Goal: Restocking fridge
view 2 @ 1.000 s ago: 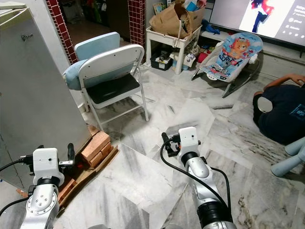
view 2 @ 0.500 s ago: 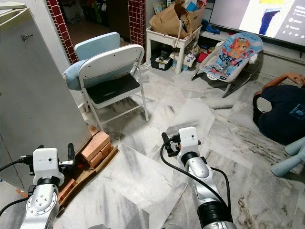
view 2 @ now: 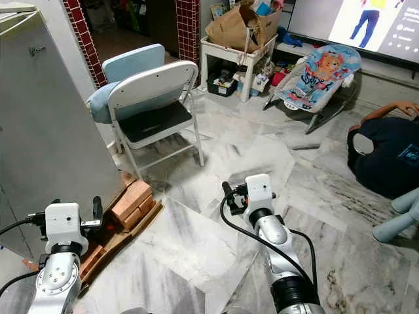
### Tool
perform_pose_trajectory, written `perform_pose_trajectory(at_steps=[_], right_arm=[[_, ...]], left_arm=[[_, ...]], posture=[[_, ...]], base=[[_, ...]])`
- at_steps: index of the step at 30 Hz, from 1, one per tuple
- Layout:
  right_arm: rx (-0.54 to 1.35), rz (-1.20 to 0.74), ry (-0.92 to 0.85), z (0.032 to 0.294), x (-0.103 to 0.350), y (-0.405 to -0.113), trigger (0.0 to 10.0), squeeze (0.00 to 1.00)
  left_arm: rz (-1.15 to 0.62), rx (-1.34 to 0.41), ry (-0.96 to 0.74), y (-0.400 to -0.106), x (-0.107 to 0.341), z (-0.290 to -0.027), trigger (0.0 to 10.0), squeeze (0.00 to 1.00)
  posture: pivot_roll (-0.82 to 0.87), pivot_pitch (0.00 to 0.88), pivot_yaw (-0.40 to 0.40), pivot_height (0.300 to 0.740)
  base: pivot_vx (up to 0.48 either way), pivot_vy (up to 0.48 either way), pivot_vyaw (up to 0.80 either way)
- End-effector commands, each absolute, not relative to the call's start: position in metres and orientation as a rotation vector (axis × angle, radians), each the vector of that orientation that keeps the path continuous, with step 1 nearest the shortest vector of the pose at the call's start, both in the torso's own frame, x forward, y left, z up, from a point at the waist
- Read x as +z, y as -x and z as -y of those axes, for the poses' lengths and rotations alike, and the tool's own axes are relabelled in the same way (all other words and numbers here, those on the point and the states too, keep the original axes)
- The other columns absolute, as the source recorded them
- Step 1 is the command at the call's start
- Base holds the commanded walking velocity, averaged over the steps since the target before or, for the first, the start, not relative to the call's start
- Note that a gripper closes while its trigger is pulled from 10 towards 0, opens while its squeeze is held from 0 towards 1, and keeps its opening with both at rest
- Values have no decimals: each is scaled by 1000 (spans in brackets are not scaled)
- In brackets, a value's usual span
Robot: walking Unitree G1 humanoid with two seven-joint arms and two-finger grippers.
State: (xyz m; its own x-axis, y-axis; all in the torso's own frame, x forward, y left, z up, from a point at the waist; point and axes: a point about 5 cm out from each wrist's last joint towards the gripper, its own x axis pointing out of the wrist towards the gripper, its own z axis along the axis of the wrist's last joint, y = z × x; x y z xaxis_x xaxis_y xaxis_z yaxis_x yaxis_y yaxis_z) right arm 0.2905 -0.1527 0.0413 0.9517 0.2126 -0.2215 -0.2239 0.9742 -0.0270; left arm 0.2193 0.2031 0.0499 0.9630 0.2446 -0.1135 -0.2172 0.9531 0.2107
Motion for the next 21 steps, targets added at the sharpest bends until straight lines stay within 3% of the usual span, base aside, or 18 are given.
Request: perform_pose_trajectory(at_steps=[1, 11, 12, 15, 21], right_arm=[[224, -207, 58, 153, 46, -293, 10000, 0], [227, -207, 57, 153, 47, -294, 10000, 0], [238, -173, -16, 147, 56, -301, 10000, 0], [306, -113, -130, 130, 76, -312, 10000, 0], [341, -99, -127, 125, 84, -323, 10000, 0]], left_arm=[[-132, 237, -203, -220, 53, -204, 10000, 0], [-132, 236, -203, -220, 53, -204, 10000, 0], [-88, 214, -211, -230, 71, -211, 10000, 0], [3, 167, -236, -242, 110, -220, 10000, 0], [61, 221, -226, -248, 130, -223, 10000, 0]], posture=[[32, 21, 12, 740], [0, 0, 0, 740], [91, 22, 39, 740], [110, 29, 9, 740], [128, 1, -25, 740]], base=[[0, 0, 0], [0, 0, 0], [0, 0, 0], [0, 0, 0], [0, 0, 0]])
